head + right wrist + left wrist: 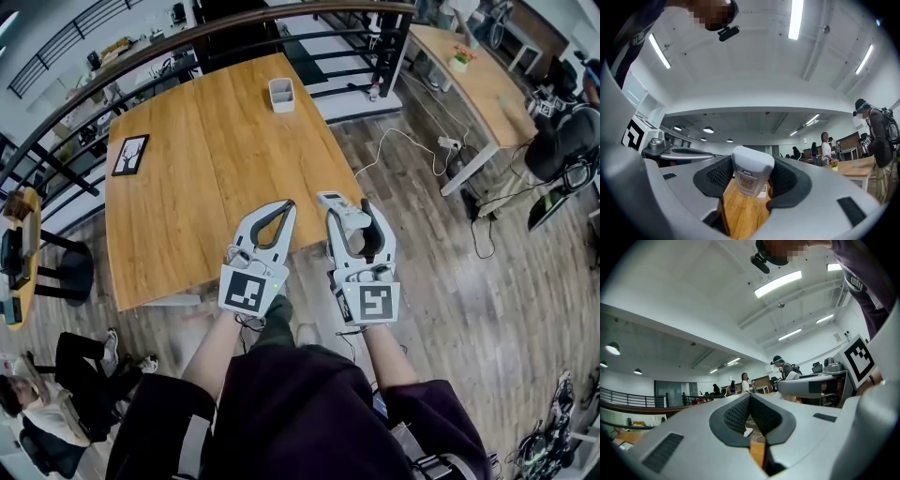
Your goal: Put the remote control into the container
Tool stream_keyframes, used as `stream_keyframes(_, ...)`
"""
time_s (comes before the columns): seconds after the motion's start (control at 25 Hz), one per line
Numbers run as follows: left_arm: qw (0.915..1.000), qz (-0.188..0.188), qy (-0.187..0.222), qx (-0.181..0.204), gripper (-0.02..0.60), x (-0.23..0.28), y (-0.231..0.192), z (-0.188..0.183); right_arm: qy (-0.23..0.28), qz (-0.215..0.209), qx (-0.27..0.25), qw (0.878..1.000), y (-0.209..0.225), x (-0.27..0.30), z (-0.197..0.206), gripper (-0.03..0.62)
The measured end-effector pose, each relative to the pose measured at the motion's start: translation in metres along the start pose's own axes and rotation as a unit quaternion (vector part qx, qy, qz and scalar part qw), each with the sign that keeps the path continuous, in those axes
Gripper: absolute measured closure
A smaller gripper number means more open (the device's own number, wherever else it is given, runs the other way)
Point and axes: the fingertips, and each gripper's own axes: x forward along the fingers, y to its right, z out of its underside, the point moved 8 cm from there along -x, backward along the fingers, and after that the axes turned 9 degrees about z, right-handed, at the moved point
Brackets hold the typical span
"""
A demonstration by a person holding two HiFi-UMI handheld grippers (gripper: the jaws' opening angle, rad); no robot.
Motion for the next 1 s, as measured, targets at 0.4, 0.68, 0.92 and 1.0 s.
stream_keyframes(0.4, 0.9999, 0.016, 0.002, 0.001, 0.569, 0.050, -0.096, 0.038, -0.010, 0.013, -0.002, 1.000, -0.010, 0.107, 0.030, 0.335)
stream_keyframes(0.68, 0.9996, 0.025, 0.005, -0.013, 0.569, 0.079, -0.167, 0.055, -0.011, 0.025, -0.005, 1.000, -0.023, 0.181, 0.040, 0.335)
stream_keyframes(0.92, 0.9986, 0.049, -0.010, 0.016, 0.569, 0.095, -0.216, 0.068, -0.014, 0.036, -0.010, 0.999, -0.036, 0.228, 0.051, 0.335)
stream_keyframes(1.0, 0.9988, 0.048, -0.006, 0.009, 0.569, 0.099, -0.227, 0.072, -0.011, 0.041, -0.007, 0.999, -0.039, 0.241, 0.052, 0.335)
